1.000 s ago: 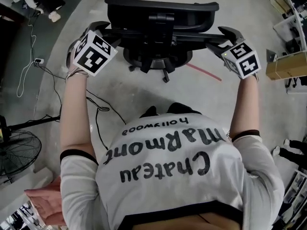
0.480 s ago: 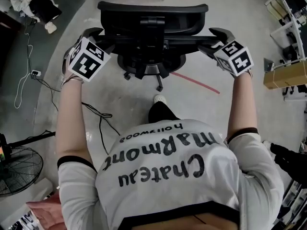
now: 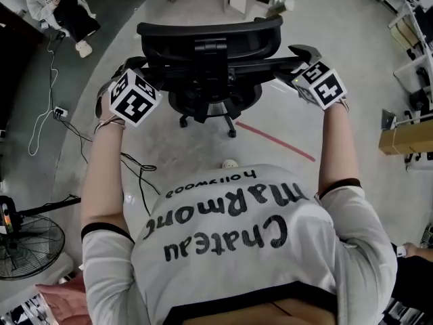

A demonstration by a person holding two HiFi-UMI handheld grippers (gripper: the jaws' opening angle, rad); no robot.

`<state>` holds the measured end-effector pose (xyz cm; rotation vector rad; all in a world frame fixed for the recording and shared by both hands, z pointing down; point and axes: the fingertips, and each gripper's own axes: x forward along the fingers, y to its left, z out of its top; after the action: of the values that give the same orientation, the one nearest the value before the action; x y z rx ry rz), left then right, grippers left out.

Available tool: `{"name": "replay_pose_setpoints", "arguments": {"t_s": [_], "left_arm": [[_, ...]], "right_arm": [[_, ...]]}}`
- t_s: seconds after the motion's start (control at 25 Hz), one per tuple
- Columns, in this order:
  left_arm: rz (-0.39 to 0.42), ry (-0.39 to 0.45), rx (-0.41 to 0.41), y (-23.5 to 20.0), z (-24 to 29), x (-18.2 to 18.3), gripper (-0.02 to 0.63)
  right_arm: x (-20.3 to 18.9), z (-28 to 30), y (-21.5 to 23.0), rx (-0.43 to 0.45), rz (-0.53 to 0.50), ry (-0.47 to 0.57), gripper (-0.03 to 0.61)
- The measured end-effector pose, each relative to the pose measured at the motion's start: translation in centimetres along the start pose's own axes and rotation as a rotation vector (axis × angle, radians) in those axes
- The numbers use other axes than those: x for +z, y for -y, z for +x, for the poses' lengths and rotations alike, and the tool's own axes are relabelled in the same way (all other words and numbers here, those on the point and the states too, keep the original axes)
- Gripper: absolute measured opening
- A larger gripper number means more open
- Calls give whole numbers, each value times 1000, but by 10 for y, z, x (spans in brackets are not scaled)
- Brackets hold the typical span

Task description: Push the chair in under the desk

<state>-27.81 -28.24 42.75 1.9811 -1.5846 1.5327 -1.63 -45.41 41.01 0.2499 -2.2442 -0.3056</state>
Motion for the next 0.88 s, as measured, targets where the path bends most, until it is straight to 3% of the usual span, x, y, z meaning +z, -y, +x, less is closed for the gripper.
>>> {"name": "replay_pose_setpoints", "arguments": {"t_s": [0.28, 0.48, 0.88], "left_arm": [[15, 11, 54, 11, -6, 4, 273], [90, 38, 50, 19, -8, 12, 275], [56, 10, 71, 20, -11, 15, 285]], "right_arm": [[-17, -7, -10, -46, 20, 37, 351], [-39, -19, -26, -113, 72, 69, 354], [-38, -23, -25, -133, 58, 128, 356]]}}
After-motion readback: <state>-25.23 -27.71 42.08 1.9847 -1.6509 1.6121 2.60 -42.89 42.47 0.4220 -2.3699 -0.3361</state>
